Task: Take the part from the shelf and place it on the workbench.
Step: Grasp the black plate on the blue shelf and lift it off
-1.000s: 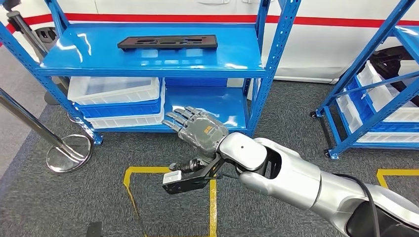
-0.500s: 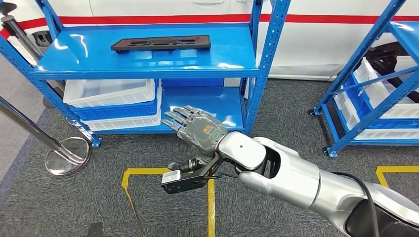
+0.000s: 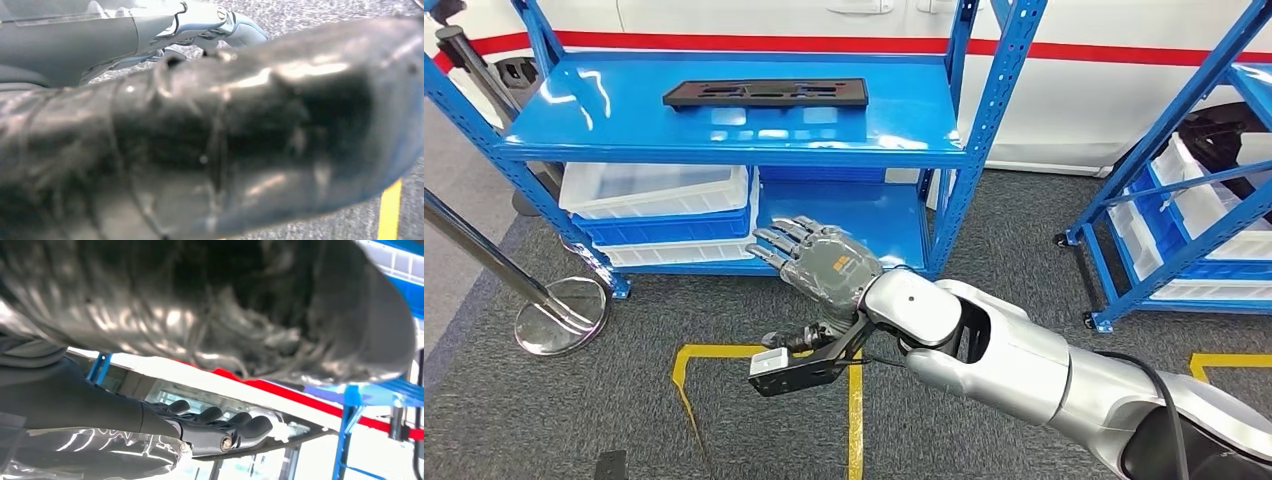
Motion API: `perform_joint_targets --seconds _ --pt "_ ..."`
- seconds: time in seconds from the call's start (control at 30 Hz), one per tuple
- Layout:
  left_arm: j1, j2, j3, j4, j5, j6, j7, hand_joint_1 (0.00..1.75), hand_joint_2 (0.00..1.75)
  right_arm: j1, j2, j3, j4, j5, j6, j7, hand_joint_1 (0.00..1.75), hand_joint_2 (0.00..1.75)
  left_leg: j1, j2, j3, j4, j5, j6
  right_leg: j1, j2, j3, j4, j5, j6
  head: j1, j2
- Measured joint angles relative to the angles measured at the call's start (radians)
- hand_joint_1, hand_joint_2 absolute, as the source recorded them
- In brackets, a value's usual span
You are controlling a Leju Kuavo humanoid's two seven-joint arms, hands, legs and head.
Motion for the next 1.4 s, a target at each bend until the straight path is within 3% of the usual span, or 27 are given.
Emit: perform_joint_targets --seconds 0.03,0.13,0.2,0.23,0.3,0.33,0.37,0.4,0.47,0.5,0.57,0.63,0.7,0.73,0.83,0.87,0.9,0.97,1.03,1.1,1.2,1.27,1.33,1.37,1.4 --pt "-0.001 0.0 0.0 0.0 0.0 0.0 0.0 0.0 0.0 0.0 0.0 0.0 0.0 0.0 0.0 0.0 0.0 0.0 -0.001 0.0 0.001 0.001 -0.004 -0.005 0.003 0.0 0.015 -0.031 0.002 -0.004 -0.001 0.0" --pt "-0.002 -0.001 0.0 0.0 0.001 0.0 0.0 0.0 0.0 0.0 0.0 0.0 0.001 0.0 0.0 0.0 0.0 0.0 0.0 0.002 0.003 -0.002 -0.014 -0.022 0.003 0.003 0.028 -0.049 -0.012 -0.016 -0.003 0.0" --pt "-0.002 -0.003 0.0 0.0 0.001 -0.001 -0.001 0.0 0.0 -0.002 0.001 0.0 0.0 0.0 0.0 0.0 0.0 0.0 0.001 0.003 -0.011 0.037 -0.036 -0.032 -0.002 0.003 0.044 -0.06 -0.016 -0.025 -0.006 0.0" --pt "-0.003 -0.004 0.0 0.0 0.001 -0.001 -0.001 0.0 0.0 -0.002 0.002 0.0 0.0 0.0 0.0 0.0 0.0 0.0 0.002 0.004 -0.038 0.087 -0.056 -0.035 -0.003 0.002 0.052 -0.064 -0.02 -0.029 -0.008 0.0" --pt "-0.003 -0.004 0.0 0.0 0.001 -0.001 -0.001 0.0 0.0 0.0 0.003 0.0 0.001 0.0 0.0 -0.001 0.0 0.0 0.002 0.004 -0.12 0.221 -0.094 -0.041 -0.003 0.0 0.064 -0.065 -0.03 -0.034 -0.009 0.0" --pt "-0.001 -0.004 0.0 0.0 0.002 -0.001 -0.001 0.0 0.0 0.003 0.003 0.0 0.001 0.0 0.0 -0.001 0.0 0.0 0.003 0.004 -0.156 0.266 -0.096 -0.044 -0.002 0.001 0.07 -0.065 -0.036 -0.035 -0.009 0.0" --pt "0.002 -0.004 0.0 0.0 0.003 -0.001 -0.001 0.0 0.0 0.006 0.003 0.0 0.001 0.0 0.0 -0.001 0.0 0.0 0.003 0.004 -0.175 0.276 -0.077 -0.045 -0.002 0.002 0.078 -0.065 -0.042 -0.034 -0.009 0.0" --pt "0.004 -0.004 0.0 0.0 0.003 -0.001 -0.001 0.0 0.0 0.008 0.003 0.0 0.001 0.0 0.0 -0.001 0.0 0.0 0.004 0.004 -0.174 0.246 -0.039 -0.045 -0.003 0.004 0.087 -0.065 -0.049 -0.033 -0.009 0.0" --pt "0.006 -0.004 0.0 0.0 0.003 -0.001 -0.001 0.0 0.0 0.009 0.003 0.0 0.001 0.0 0.0 -0.001 0.0 0.0 0.004 0.005 -0.131 0.119 0.049 -0.041 -0.002 0.006 0.108 -0.064 -0.065 -0.027 -0.009 0.0" --pt "0.005 -0.004 0.0 0.0 0.003 -0.001 -0.001 0.0 0.0 0.009 0.003 0.0 0.001 0.0 0.0 -0.001 0.0 0.0 0.002 0.005 -0.107 0.059 0.073 -0.037 -0.001 0.007 0.113 -0.063 -0.073 -0.022 -0.009 0.0" --pt "0.003 -0.004 0.0 0.0 0.002 -0.001 -0.001 0.0 0.0 0.009 0.003 0.0 0.001 0.0 0.0 0.0 0.0 0.0 -0.004 0.005 -0.084 0.007 0.073 -0.024 0.001 0.008 0.116 -0.062 -0.079 -0.012 -0.008 0.0" --pt "0.003 -0.005 0.0 0.0 0.001 -0.001 -0.001 0.0 0.0 0.009 0.003 0.0 0.001 0.002 0.0 0.0 0.0 0.0 -0.004 0.005 -0.075 -0.003 0.064 -0.01 0.002 0.007 0.116 -0.058 -0.083 -0.003 -0.008 0.0" --pt "0.005 -0.005 0.0 0.0 0.0 -0.001 -0.001 0.0 0.0 0.007 0.003 0.0 0.001 0.003 0.0 0.0 0.0 0.0 -0.001 0.005 -0.058 -0.01 0.057 0.004 0.001 0.005 0.101 -0.016 -0.098 0.006 -0.006 0.0" --pt "0.004 -0.005 0.0 0.0 -0.001 -0.001 -0.001 0.0 0.0 0.006 0.003 -0.001 0.001 0.004 0.0 0.0 0.0 0.0 0.0 0.005 -0.049 -0.012 0.053 0.01 -0.001 0.004 0.075 0.032 -0.115 0.01 -0.006 0.0" --pt "0.003 -0.005 0.0 0.0 -0.002 -0.002 -0.001 0.0 0.0 0.011 0.002 -0.001 0.003 0.005 0.0 0.0 0.0 0.0 0.0 0.005 -0.031 -0.011 0.035 0.018 -0.003 0.004 -0.045 0.211 -0.168 0.018 -0.004 0.0" --pt "0.003 -0.005 0.0 0.0 -0.002 -0.002 -0.001 0.0 0.0 0.014 0.001 -0.001 0.004 0.005 0.0 0.0 0.0 0.0 0.0 0.004 -0.023 -0.01 0.027 0.019 -0.004 0.004 -0.07 0.231 -0.162 0.018 -0.004 0.0" --pt "0.004 -0.005 0.0 0.0 -0.002 -0.003 0.0 0.0 0.0 0.016 0.001 -0.001 0.005 0.005 0.0 0.0 0.0 0.0 0.0 0.003 -0.012 -0.01 0.019 0.018 -0.004 0.004 -0.076 0.213 -0.134 0.018 -0.004 0.0" --pt "0.005 -0.005 0.0 0.0 -0.002 -0.003 0.0 0.0 0.0 0.016 0.0 -0.001 0.007 0.006 0.0 0.0 0.0 0.0 0.0 0.001 0.011 -0.01 0.002 0.014 -0.004 0.003 -0.042 0.091 -0.039 0.01 -0.003 0.0" --pt "0.004 -0.007 0.0 0.0 -0.002 -0.003 0.0 0.0 0.0 0.014 0.0 -0.001 0.008 0.006 0.001 0.0 0.0 0.0 0.0 0.001 0.024 -0.009 -0.013 0.005 0.004 0.003 -0.007 -0.016 0.007 -0.001 -0.004 0.0" --pt "0.002 -0.008 0.0 0.0 -0.002 -0.003 0.0 0.0 0.0 0.014 0.0 -0.001 0.009 0.007 0.002 0.001 0.0 0.0 -0.001 0.002 0.028 -0.007 -0.02 -0.007 0.011 0.003 0.005 -0.048 0.002 -0.015 -0.005 0.0" --pt "0.001 -0.009 0.0 0.0 -0.002 -0.003 0.001 0.0 0.0 0.011 0.001 -0.001 0.01 0.008 0.002 0.002 0.0 0.0 0.0 0.003 0.023 0.024 -0.032 -0.021 0.006 0.004 0.03 -0.062 -0.002 -0.034 -0.008 0.0" --pt "-0.002 -0.01 0.0 0.0 -0.002 -0.003 0.001 0.0 0.0 0.008 0.005 -0.001 0.012 0.008 0.004 0.001 0.0 0.0 0.003 0.004 -0.032 0.124 -0.062 -0.028 0.004 0.003 0.046 -0.068 -0.01 -0.043 -0.011 0.0" --pt "-0.002 -0.01 0.0 0.0 -0.002 -0.004 0.0 0.0 0.0 0.008 0.009 0.0 0.016 0.008 0.007 -0.002 0.0 0.0 0.004 0.004 -0.113 0.239 -0.1 -0.035 0.004 0.003 0.057 -0.067 -0.022 -0.047 -0.012 0.0" --pt "0.0 -0.01 0.0 0.0 -0.002 -0.005 0.0 0.0 0.0 0.009 0.011 0.0 0.019 0.008 0.008 -0.004 0.0 0.0 0.005 0.004 -0.141 0.264 -0.103 -0.038 0.004 0.004 0.063 -0.066 -0.028 -0.047 -0.012 0.0" --pt "0.001 -0.01 0.0 0.0 -0.001 -0.006 0.0 0.0 0.0 0.009 0.013 0.0 0.021 0.008 0.01 -0.006 0.0 0.0 0.006 0.004 -0.152 0.252 -0.081 -0.04 0.004 0.004 0.071 -0.065 -0.036 -0.046 -0.012 0.0"
